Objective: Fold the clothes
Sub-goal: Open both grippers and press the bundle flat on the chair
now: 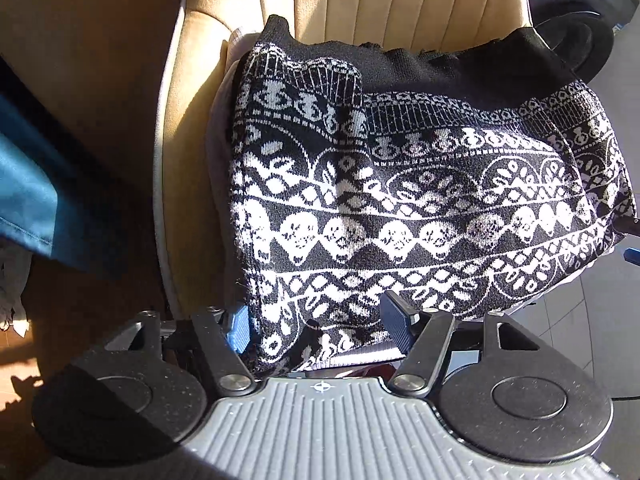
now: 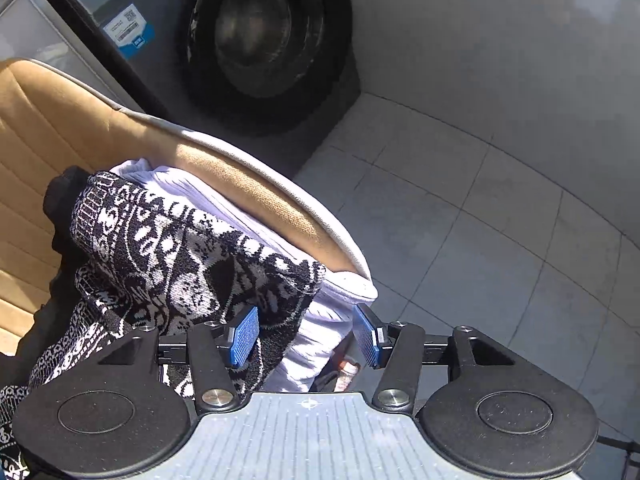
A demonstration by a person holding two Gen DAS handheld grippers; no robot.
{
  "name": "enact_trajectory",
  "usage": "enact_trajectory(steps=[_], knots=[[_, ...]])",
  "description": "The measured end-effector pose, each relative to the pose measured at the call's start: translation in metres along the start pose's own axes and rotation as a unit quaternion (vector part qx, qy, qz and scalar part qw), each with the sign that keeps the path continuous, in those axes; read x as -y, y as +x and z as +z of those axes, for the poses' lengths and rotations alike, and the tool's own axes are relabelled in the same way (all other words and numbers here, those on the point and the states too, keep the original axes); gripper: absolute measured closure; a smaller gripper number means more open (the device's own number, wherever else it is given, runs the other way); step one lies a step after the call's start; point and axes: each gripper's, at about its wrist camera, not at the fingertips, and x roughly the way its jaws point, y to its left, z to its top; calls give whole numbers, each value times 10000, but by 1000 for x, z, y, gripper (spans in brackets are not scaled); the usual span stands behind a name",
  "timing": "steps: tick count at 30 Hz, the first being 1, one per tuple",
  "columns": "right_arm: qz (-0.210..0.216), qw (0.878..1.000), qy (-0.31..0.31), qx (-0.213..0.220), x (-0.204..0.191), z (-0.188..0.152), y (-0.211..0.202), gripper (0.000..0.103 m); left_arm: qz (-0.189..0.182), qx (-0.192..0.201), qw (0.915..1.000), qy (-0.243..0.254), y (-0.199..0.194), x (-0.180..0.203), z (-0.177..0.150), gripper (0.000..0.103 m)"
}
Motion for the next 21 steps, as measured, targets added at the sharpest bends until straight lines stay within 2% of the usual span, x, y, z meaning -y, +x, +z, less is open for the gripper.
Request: enact_trajectory(steps=[1,3,6,7,10,13,15,17,18,19,20,21], knots=[[-34,9997,-191,118,-4,-1,-8,46,92,178,9998,-31,-13,1,4,33],[-46,9981,-526,326,-14,-3,-23,37,-35,514,9985,-164,-36,2,11,30],[99,9922,-1086,610,-34,-7,-40,35,-471,673,9964,-215,-52,12,22,24],[197,9886,-1315,708,-43,-8,-44,35,-563,691,9959,-147,-48,19,25,21],[594,9738,-2015,866,-72,-12,-48,25,-717,711,9949,58,-23,37,30,18],[968,9561,-2677,699,-100,-19,-38,17,-678,535,9962,124,22,39,31,16],[927,9382,-3294,523,-120,-28,-23,16,-370,23,9993,-113,55,30,32,16],[729,9165,-3923,280,-138,-36,-2,15,-377,-322,9974,-521,79,18,31,16],[657,9091,-4112,149,-143,-37,9,14,-442,-365,9959,-706,86,13,30,10],[601,9040,-4233,-16,-147,-36,21,13,-510,-358,9953,-740,90,13,31,0],[570,9027,-4263,-126,-148,-33,32,9,-502,-381,9957,-672,92,17,33,0],[541,9012,-4293,-237,-150,-31,42,1,-300,-440,9976,-439,96,26,35,0]])
